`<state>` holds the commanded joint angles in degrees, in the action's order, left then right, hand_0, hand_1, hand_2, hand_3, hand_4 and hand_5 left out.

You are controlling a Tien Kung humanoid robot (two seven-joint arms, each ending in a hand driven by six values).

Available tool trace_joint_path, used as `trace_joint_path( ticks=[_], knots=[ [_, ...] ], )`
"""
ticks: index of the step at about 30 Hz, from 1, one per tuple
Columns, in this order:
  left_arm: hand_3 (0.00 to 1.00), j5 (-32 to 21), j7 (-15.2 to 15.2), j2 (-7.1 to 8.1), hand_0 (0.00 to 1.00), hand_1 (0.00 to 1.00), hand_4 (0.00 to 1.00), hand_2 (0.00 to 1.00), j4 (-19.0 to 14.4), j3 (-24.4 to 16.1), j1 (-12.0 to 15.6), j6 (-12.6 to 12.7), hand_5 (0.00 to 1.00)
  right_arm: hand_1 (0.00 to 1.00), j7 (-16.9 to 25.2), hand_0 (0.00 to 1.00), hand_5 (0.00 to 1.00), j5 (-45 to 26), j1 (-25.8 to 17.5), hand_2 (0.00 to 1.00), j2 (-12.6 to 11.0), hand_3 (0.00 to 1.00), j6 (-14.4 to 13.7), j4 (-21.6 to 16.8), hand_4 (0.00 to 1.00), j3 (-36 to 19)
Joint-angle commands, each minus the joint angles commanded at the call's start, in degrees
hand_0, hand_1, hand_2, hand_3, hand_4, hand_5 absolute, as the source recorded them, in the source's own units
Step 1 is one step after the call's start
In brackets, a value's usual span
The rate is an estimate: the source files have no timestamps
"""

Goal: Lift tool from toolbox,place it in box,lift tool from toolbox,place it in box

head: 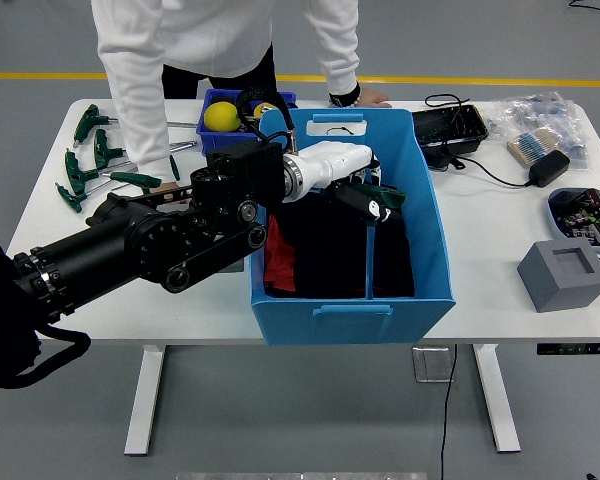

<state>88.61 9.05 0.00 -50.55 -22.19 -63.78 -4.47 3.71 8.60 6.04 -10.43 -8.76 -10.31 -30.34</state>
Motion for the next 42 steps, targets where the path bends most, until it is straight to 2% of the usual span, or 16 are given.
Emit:
trace_joint_path(
  ticks=[7, 8, 13, 14, 18, 22, 25, 28, 30, 32, 35, 36, 37, 38, 42],
  knots=[
    [0.538, 0.53, 0.04, 0.0, 0.42, 0.349, 0.943, 0.396, -0.37, -1.75, -2.22, -1.07, 0.713, 0.711, 0.1, 0.725, 0.733, 0.28, 0.06, 0.762, -0.21, 0.618, -0.03, 0.0, 0.852, -0.18],
    [0.557, 0.67, 0.02, 0.0, 0.436, 0.391, 0.947, 0.45, -0.38, -2.01, -2.72, -1.14, 0.718, 0.711, 0.08, 0.724, 0.731, 0.36, 0.08, 0.762, -0.25, 0.618, -0.03, 0.0, 0.852, -0.16],
    [0.557, 0.23, 0.15, 0.0, 0.436, 0.391, 0.947, 0.45, -0.86, -2.94, -5.06, -2.39, 0.718, 0.711, 0.02, 0.724, 0.731, 0.37, 0.22, 0.762, -0.51, 0.618, 0.09, 0.0, 0.852, 0.5],
    [0.566, 0.28, 0.17, 0.0, 0.437, 0.412, 0.952, 0.479, -1.21, -3.23, -5.48, -2.53, 0.724, 0.71, 0.02, 0.724, 0.73, 0.38, 0.23, 0.762, -0.55, 0.616, 0.09, 0.0, 0.851, 0.56],
    [0.566, 0.93, 0.18, 0.0, 0.437, 0.412, 0.952, 0.479, -3.5, -4.33, -6.22, -2.66, 0.724, 0.71, 0.07, 0.724, 0.73, 0.45, 0.13, 0.762, -0.58, 0.616, 0.04, 0.0, 0.851, 0.41],
    [0.574, 2.64, 0.58, 0.0, 0.445, 0.433, 0.961, 0.503, -6.65, -5.24, -5.35, -3.11, 0.736, 0.706, 0.16, 0.721, 0.73, 0.55, -0.15, 0.762, -0.51, 0.616, -0.03, 0.0, 0.851, -0.15],
    [0.574, 6.29, 1.48, 0.39, 0.445, 0.433, 0.961, 0.503, -9.59, -6.02, -4.23, -4.06, 0.736, 0.706, 0.15, 0.721, 0.73, 0.87, -0.46, 0.762, -0.35, 0.616, -0.11, 0.0, 0.851, -0.87],
    [0.581, 13.21, 2.96, 2.51, 0.459, 0.42, 0.961, 0.479, -13.87, -6.16, -3.64, -6.2, 0.741, 0.707, 0.13, 0.721, 0.73, 1.43, -0.9, 0.762, -0.06, 0.617, -0.32, 0.0, 0.851, -2.03],
    [0.581, 18.35, 4.53, 4.62, 0.459, 0.42, 0.961, 0.479, -16.17, -6.6, -3.4, -8.55, 0.741, 0.707, 0.03, 0.721, 0.73, 2.05, -1.13, 0.762, 0.1, 0.617, -0.42, 0.0, 0.851, -2.88],
    [0.581, 22.62, 4.99, 6.72, 0.468, 0.432, 0.963, 0.482, -17.58, -7.57, -2.92, -9.32, 0.758, 0.706, -0.01, 0.72, 0.729, 2.18, -1.38, 0.761, 0.19, 0.616, -0.39, 0.0, 0.85, -3.14],
    [0.581, 24.2, 4.33, 10.87, 0.468, 0.432, 0.963, 0.482, -19.89, -11.75, -0.55, -9.01, 0.758, 0.706, -0.19, 0.72, 0.729, 2.57, -1.83, 0.761, 0.39, 0.616, -0.28, 0.0, 0.85, -3.51],
    [0.581, 24.33, 4.17, 11.61, 0.468, 0.432, 0.963, 0.482, -20.29, -12.63, -0.04, -8.85, 0.758, 0.706, -0.21, 0.72, 0.729, 2.65, -1.93, 0.761, 0.46, 0.616, -0.3, 0.0, 0.85, -3.72],
    [0.581, 24.76, 3.77, 13.02, 0.468, 0.432, 0.963, 0.482, -21.09, -14.22, 1.21, -8.36, 0.758, 0.706, -0.18, 0.72, 0.729, 2.71, -2.14, 0.761, 0.59, 0.616, -0.36, 0.0, 0.85, -4.15],
    [0.601, 25.02, 3.55, 14.3, 0.462, 0.498, 0.931, 0.557, -21.78, -15.83, 2.32, -7.88, 0.796, 0.705, -0.12, 0.718, 0.729, 2.7, -2.3, 0.76, 0.69, 0.616, -0.4, 0.0, 0.85, -4.49],
    [0.601, 25.15, 2.77, 18.5, 0.462, 0.498, 0.931, 0.557, -23.78, -20.64, 6.62, -6.78, 0.796, 0.705, -0.19, 0.718, 0.729, 3.04, -2.74, 0.76, 0.97, 0.616, -0.45, 0.0, 0.85, -5.46]
  ],
)
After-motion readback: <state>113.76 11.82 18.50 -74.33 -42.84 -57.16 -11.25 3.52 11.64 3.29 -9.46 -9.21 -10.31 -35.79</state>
